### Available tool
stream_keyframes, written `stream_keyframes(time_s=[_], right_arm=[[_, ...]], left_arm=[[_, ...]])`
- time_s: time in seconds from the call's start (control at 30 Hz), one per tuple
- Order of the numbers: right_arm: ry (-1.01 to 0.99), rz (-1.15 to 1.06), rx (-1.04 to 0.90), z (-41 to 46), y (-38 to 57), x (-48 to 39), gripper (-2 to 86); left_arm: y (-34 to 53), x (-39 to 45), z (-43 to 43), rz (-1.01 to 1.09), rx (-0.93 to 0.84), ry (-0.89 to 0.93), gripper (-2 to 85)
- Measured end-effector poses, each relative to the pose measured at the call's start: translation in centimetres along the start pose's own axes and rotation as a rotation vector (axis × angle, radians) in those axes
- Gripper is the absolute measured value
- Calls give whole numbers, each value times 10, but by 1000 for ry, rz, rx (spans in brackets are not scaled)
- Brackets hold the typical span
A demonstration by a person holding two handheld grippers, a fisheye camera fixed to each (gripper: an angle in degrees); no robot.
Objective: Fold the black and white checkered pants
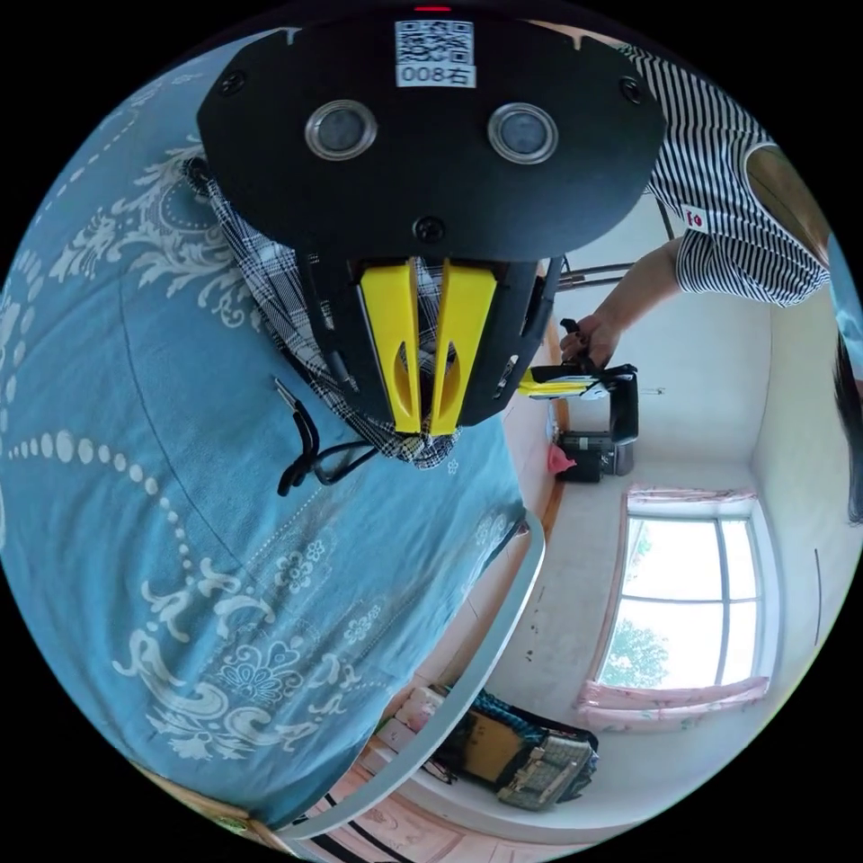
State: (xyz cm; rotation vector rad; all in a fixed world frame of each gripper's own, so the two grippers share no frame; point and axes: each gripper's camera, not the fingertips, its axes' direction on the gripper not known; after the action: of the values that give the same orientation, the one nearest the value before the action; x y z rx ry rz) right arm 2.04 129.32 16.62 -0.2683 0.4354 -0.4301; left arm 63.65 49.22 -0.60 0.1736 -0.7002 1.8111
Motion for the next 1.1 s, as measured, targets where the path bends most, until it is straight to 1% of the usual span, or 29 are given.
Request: stream_keyframes(time_s=[0.17, 0.23, 0.33, 0.4, 0.5, 0.6, 0.63, 0.7, 0.87, 1.0, 1.1], right_arm=[[23, -7, 11, -9, -17, -29, 22], [25, 2, 48, -17, -19, -43, 22], [34, 11, 89, -24, -22, -62, 22], [37, -7, 102, -24, -27, -76, 22], [34, -71, 72, -15, -43, -102, 22], [94, -119, 18, -4, -62, -122, 22], [118, -105, -1, -1, -69, -124, 21], [104, -79, -5, -2, -76, -123, 20], [73, -29, 46, -15, -78, -122, 13], [5, -84, 66, -13, -80, -140, 4], [108, -139, -4, 10, -93, -156, 2]], left_arm=[[4, -20, -28, -51, 70, -59, 17], [9, -24, -44, -81, 124, -90, 12], [10, -15, -56, -44, 169, -89, 6], [4, -4, -57, 25, 169, -74, 4], [-14, 8, -49, 128, 140, -56, 3], [-37, 6, -36, 156, 89, -124, 2], [-44, 1, -32, 134, 71, -208, 2], [-49, -8, -30, 110, 50, -312, 2], [-48, -32, -45, 31, 95, -346, 1], [-54, -48, -50, -7, 119, -308, 1], [-63, -49, -52, 27, 152, -310, 1]])
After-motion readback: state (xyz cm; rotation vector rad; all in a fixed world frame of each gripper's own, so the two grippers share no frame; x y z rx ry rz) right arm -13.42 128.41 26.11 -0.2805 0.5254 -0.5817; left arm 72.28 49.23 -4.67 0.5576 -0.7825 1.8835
